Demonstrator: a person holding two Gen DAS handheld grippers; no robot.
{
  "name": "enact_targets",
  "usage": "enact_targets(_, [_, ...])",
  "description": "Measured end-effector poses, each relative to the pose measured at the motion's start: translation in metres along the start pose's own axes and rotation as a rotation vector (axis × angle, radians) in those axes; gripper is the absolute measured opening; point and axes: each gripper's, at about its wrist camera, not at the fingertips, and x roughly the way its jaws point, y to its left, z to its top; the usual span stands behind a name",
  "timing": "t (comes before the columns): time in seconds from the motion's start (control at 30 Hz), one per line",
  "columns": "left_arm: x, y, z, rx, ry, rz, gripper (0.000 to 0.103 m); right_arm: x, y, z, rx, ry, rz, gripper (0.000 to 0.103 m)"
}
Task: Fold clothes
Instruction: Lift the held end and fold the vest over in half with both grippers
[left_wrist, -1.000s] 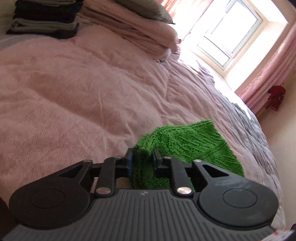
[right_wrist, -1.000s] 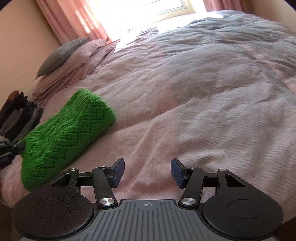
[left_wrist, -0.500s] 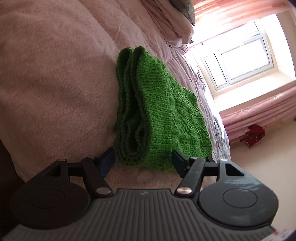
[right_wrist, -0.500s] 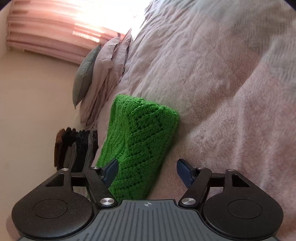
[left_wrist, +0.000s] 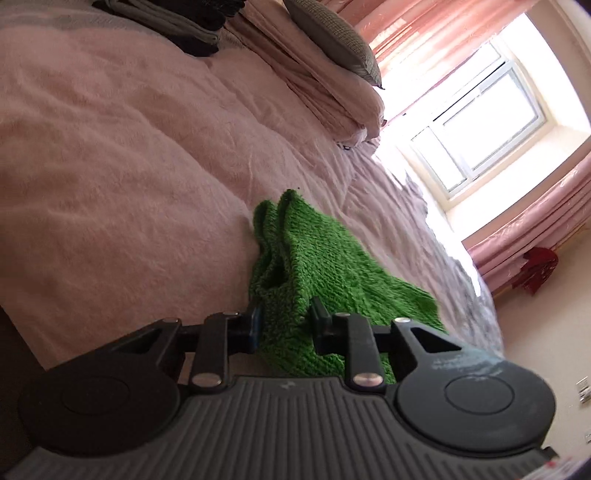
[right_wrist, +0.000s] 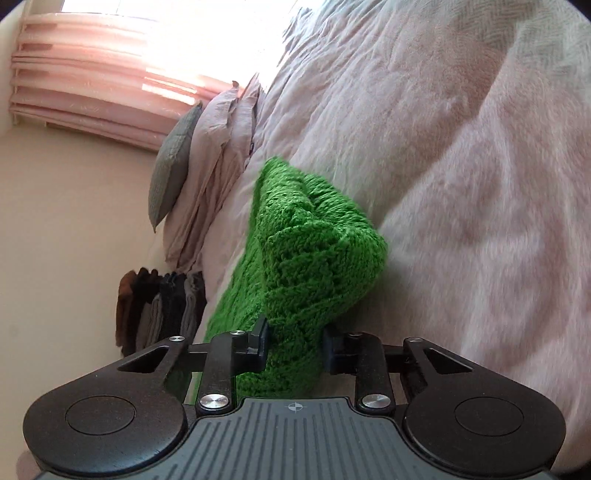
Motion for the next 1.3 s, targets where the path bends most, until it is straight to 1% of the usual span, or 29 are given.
enact_targets(0.03, [0.001,0.002,0.000,0.027,0.023,0.012,0.023,0.003,0.001,-0.007,-0.022,0.031,-0.028,0.030])
enact_targets(0.07, [0.000,0.000,-0.001,0.049,0.038,0.014,0.024,0.005,-0.001,-0.010,-0.050,0.043,-0.060,0.032])
enact_targets(0.1, [-0.002,-0.003,-0.002,0.076,0.038,0.024,0.028,0.004,-0.001,-0.010,-0.080,0.050,-0.084,0.035])
enact_targets(0.17, [-0.011,-0.016,-0.004,0.168,0.004,0.074,0.029,-0.005,0.006,-0.007,-0.162,0.068,-0.122,0.038])
enact_targets(0.2, [-0.019,-0.021,-0.005,0.210,-0.027,0.099,0.029,-0.015,0.017,-0.006,-0.247,0.050,-0.171,0.039])
enact_targets(0.23, [-0.025,-0.028,-0.003,0.242,-0.053,0.104,0.029,-0.024,0.028,-0.007,-0.342,0.011,-0.215,0.039])
enact_targets(0.27, [-0.030,-0.033,-0.002,0.264,-0.073,0.094,0.029,-0.036,0.040,-0.011,-0.453,-0.052,-0.234,0.039])
enact_targets(0.3, [-0.032,-0.040,-0.002,0.289,-0.084,0.079,0.029,-0.049,0.054,-0.020,-0.575,-0.132,-0.250,0.039])
enact_targets(0.33, [-0.031,-0.047,-0.002,0.324,-0.087,0.064,0.029,-0.052,0.064,-0.023,-0.663,-0.190,-0.267,0.039])
enact_targets(0.4, [-0.022,-0.069,-0.010,0.432,-0.099,0.061,0.029,-0.041,0.079,-0.028,-0.831,-0.241,-0.273,0.038])
enact_targets(0.47, [-0.005,-0.085,-0.021,0.523,-0.099,0.072,0.029,-0.019,0.081,-0.033,-0.936,-0.253,-0.290,0.026])
enact_targets(0.5, [0.002,-0.088,-0.025,0.540,-0.096,0.084,0.029,-0.010,0.076,-0.036,-0.984,-0.240,-0.300,0.014])
enact_targets(0.53, [0.014,-0.091,-0.029,0.557,-0.086,0.105,0.028,0.004,0.072,-0.039,-1.010,-0.226,-0.320,0.004])
enact_targets(0.6, [0.032,-0.089,-0.036,0.602,-0.100,0.142,0.027,0.020,0.055,-0.044,-1.047,-0.205,-0.356,0.003])
enact_targets(0.63, [0.041,-0.087,-0.040,0.647,-0.101,0.167,0.026,0.029,0.046,-0.044,-1.052,-0.178,-0.390,0.002])
enact_targets(0.67, [0.048,-0.086,-0.043,0.678,-0.101,0.172,0.026,0.037,0.037,-0.042,-1.031,-0.144,-0.405,0.001])
enact_targets(0.7, [0.051,-0.086,-0.044,0.691,-0.104,0.179,0.026,0.037,0.030,-0.038,-1.000,-0.133,-0.400,0.001])
enact_targets(0.77, [0.049,-0.091,-0.042,0.702,-0.089,0.189,0.026,0.033,0.032,-0.031,-0.966,-0.104,-0.393,0.001])
enact_targets(0.8, [0.045,-0.093,-0.035,0.699,-0.088,0.177,0.025,0.028,0.039,-0.026,-0.949,-0.084,-0.396,0.001])
enact_targets(0.83, [0.040,-0.096,-0.029,0.689,-0.099,0.159,0.025,0.023,0.046,-0.020,-0.927,-0.088,-0.383,0.001])
enact_targets(0.9, [0.037,-0.102,-0.014,0.673,-0.125,0.132,0.025,0.015,0.063,-0.010,-0.921,-0.143,-0.333,0.001])
enact_targets(0.97, [0.044,-0.110,-0.003,0.679,-0.134,0.140,0.025,0.022,0.077,0.001,-0.970,-0.185,-0.334,0.001])
enact_targets(1.03, [0.059,-0.115,0.005,0.682,-0.121,0.161,0.025,0.039,0.087,0.014,-1.012,-0.218,-0.365,0.001])
enact_targets(1.07, [0.068,-0.114,0.008,0.671,-0.108,0.167,0.025,0.049,0.088,0.020,-1.016,-0.220,-0.366,0.001])
enact_targets(1.1, [0.078,-0.112,0.010,0.657,-0.085,0.171,0.025,0.061,0.088,0.028,-1.015,-0.212,-0.363,0.001])
enact_targets(1.13, [0.091,-0.108,0.011,0.637,-0.049,0.183,0.025,0.072,0.085,0.034,-1.003,-0.196,-0.376,0.001])
enact_targets(1.17, [0.102,-0.102,0.011,0.622,-0.031,0.199,0.026,0.085,0.079,0.041,-0.983,-0.170,-0.400,0.001])
enact_targets(1.23, [0.117,-0.092,0.008,0.609,-0.028,0.203,0.028,0.108,0.064,0.053,-0.930,-0.075,-0.431,0.001])
enact_targets(1.3, [0.118,-0.089,0.009,0.588,-0.024,0.201,0.028,0.110,0.054,0.060,-0.908,-0.071,-0.414,0.001])
